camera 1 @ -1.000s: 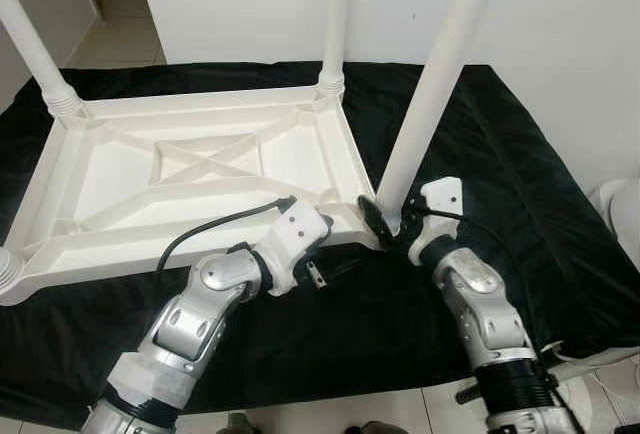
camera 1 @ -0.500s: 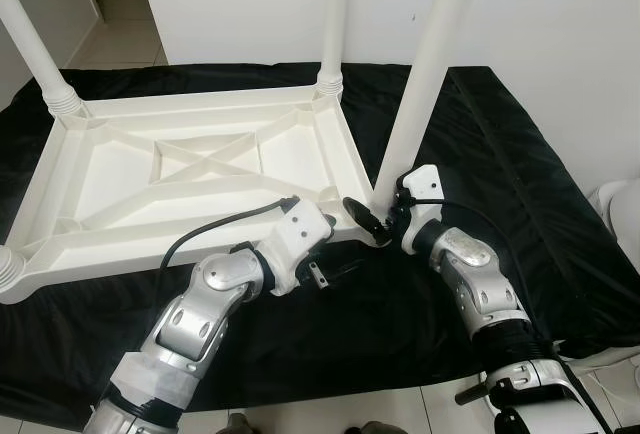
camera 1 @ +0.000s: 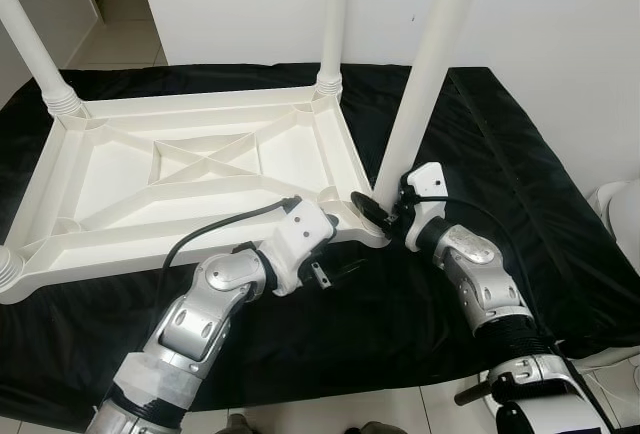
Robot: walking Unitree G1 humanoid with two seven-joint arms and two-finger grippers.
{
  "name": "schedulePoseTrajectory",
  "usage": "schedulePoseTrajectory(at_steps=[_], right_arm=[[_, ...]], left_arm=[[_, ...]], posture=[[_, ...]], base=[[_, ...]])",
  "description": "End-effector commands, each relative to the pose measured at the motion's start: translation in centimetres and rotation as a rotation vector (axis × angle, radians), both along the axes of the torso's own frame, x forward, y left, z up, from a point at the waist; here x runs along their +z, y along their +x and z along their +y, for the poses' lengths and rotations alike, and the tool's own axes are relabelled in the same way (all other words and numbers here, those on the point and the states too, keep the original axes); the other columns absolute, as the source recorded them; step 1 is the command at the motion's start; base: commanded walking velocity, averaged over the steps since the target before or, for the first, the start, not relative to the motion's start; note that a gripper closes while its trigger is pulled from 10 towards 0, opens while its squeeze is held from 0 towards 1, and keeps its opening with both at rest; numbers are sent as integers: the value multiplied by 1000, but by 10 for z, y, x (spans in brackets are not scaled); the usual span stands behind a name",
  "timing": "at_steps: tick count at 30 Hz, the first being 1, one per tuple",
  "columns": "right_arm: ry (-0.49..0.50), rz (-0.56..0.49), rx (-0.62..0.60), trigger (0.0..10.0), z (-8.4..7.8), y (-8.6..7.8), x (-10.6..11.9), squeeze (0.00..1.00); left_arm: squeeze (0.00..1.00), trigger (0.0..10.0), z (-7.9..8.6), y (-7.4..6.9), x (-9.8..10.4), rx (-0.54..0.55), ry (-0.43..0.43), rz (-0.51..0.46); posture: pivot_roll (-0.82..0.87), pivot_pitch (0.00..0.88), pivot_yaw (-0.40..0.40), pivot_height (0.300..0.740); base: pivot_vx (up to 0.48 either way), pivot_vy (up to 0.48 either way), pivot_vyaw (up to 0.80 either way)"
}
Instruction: Building children table
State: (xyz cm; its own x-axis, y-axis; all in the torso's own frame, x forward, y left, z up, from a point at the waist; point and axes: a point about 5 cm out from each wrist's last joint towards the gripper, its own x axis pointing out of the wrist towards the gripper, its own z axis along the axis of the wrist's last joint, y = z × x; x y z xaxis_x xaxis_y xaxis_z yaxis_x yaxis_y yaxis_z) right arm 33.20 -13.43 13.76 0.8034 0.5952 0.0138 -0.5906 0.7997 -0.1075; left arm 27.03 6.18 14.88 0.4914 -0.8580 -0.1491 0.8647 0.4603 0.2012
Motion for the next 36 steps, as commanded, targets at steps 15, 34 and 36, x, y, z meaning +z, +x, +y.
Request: schedulePoseTrajectory(at_steps=[15, 34, 36], right_arm=[[148, 67, -484, 10000, 27, -12, -10, 0], [249, 39, -477, 10000, 40, -24, -5, 1000], [225, 28, -447, 10000, 28, -28, -6, 1000]], left_arm=[[0, 10000, 1, 3, 1, 52, 0, -10], [0, 10000, 4, 2, 0, 47, 11, -5], [0, 10000, 4, 1, 0, 48, 12, -5]], posture=[[-76, 56, 4, 740], [-80, 69, 17, 740], [-79, 71, 15, 740]], base=[[0, 0, 0], [0, 0, 0], [0, 0, 0]])
